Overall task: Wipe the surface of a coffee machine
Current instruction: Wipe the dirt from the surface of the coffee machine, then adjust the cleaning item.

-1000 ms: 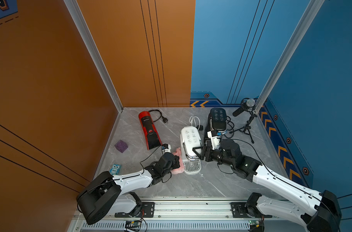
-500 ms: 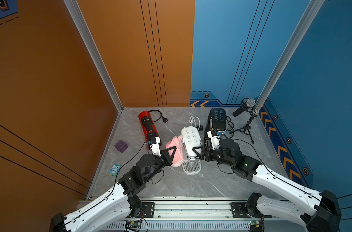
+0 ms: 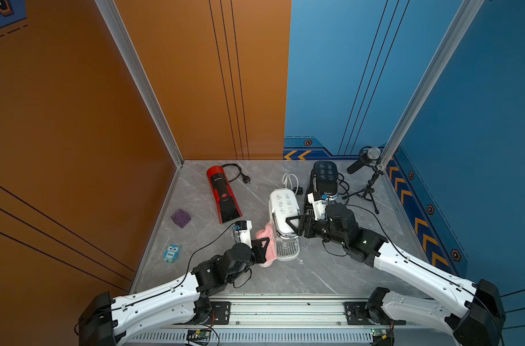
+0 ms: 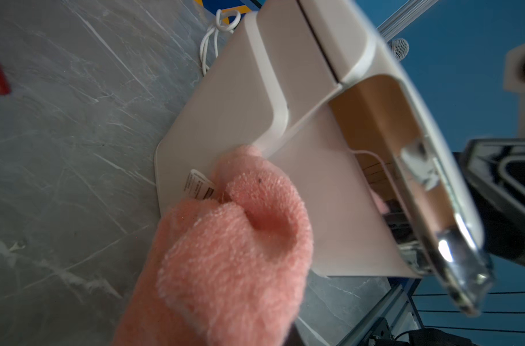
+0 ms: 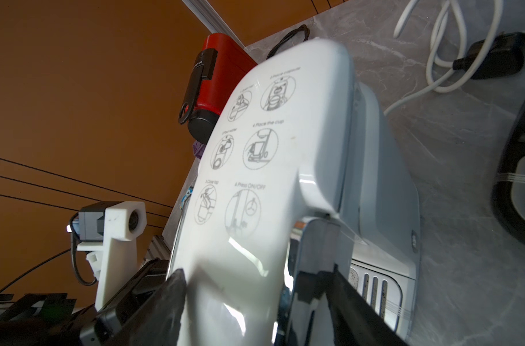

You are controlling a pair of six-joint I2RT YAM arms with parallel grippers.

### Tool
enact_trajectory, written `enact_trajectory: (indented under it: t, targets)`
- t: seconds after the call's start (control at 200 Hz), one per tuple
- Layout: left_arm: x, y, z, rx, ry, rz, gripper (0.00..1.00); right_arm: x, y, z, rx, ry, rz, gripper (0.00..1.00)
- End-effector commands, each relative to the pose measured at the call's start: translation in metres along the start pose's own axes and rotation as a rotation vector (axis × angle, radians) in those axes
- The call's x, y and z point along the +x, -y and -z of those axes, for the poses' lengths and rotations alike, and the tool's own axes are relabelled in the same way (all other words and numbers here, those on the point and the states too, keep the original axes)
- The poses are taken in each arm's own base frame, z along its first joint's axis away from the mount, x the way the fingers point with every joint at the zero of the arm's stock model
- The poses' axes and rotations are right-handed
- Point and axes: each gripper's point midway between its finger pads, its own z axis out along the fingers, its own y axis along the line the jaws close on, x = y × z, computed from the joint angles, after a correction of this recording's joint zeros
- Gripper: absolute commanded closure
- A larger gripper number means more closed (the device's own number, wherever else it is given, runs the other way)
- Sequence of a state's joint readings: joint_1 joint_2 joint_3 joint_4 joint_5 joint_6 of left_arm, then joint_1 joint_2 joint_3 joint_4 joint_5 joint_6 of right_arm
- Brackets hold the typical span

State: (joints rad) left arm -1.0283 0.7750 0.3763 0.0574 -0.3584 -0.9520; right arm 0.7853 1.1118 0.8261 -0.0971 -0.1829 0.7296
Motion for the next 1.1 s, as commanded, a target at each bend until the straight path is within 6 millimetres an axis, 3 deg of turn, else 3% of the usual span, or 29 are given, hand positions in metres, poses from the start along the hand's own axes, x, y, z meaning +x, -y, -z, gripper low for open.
enact_trajectory:
  t: [0.0, 0.195, 0.325, 0.56, 0.756, 0.876, 0.941, 1.011, 1.096]
  targets:
    - [-0.02, -0.009, 0.015, -0.017, 0.075, 0.02, 1.0, 0.05, 0.059, 0.006, 0.241, -0.187, 0.016, 0.26]
    - [-0.055, -0.004, 0.046, 0.007, 0.127, -0.006, 1.0, 0.039, 0.055, 0.026, 0.239, -0.147, 0.015, 0.23]
    - [-0.063, 0.002, 0.052, 0.034, 0.102, -0.007, 1.0, 0.031, 0.051, 0.04, 0.256, -0.128, 0.034, 0.23]
    - [-0.103, 0.044, 0.067, 0.144, 0.095, -0.119, 1.0, 0.0, 0.024, 0.077, 0.201, -0.052, 0.151, 0.2]
    - [-0.146, 0.073, 0.064, 0.229, 0.072, -0.119, 1.0, -0.026, -0.014, 0.071, 0.092, -0.05, 0.22, 0.2]
    - [-0.173, 0.105, 0.064, 0.392, 0.098, -0.062, 1.0, -0.041, -0.058, 0.06, -0.093, -0.046, 0.234, 0.19]
    - [-0.184, 0.117, 0.059, 0.488, 0.096, 0.017, 1.0, -0.044, -0.083, 0.055, -0.224, -0.049, 0.239, 0.12]
    - [-0.188, 0.128, 0.051, 0.545, 0.063, 0.046, 1.0, -0.05, -0.099, 0.048, -0.312, -0.036, 0.232, 0.05]
    - [-0.19, 0.135, 0.046, 0.56, 0.044, 0.044, 1.0, -0.054, -0.104, 0.039, -0.335, -0.032, 0.231, 0.03]
